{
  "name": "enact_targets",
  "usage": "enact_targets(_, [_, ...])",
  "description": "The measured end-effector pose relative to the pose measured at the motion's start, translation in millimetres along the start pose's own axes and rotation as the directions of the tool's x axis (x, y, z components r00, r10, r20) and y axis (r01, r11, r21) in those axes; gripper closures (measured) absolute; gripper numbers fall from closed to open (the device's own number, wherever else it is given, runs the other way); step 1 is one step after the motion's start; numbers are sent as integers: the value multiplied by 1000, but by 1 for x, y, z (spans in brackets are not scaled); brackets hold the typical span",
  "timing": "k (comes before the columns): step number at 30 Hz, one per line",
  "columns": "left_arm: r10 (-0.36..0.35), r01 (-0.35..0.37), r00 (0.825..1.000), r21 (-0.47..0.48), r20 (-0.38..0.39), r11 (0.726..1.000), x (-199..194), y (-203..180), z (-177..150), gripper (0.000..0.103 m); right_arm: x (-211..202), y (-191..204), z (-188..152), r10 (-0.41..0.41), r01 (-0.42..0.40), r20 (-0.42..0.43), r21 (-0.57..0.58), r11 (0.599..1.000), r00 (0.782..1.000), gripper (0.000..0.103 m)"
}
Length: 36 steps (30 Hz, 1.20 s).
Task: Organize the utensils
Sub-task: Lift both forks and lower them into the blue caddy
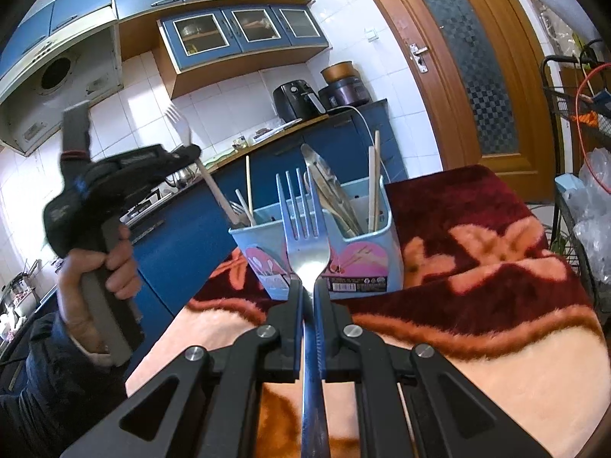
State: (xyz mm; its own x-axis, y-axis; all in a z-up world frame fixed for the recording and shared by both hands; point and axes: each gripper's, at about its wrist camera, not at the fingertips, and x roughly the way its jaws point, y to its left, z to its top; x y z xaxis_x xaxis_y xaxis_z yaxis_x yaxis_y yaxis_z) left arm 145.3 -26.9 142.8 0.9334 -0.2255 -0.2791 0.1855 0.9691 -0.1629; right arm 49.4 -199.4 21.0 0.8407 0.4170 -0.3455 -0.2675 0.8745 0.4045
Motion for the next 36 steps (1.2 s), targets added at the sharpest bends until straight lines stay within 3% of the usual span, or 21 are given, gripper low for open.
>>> enact_targets(13, [40,-39,998,28,-48,999,43,-1,-39,97,13,1,47,-43,47,93,-43,998,995,96])
enact_targets(17, [58,-57,998,65,-16,996,44,-5,-42,97,34,-2,64,-66,70,114,-27,997,991,96])
enact_targets(28, [29,-29,1000,45,9,999,43,0,-44,97,91,-4,104,-149,170,251,-66,983,957,95])
enact_targets(36, [11,-11,1000,21,8,1000,42,5,-44,97,109,-17,105,-194,214,263,-51,975,945,96])
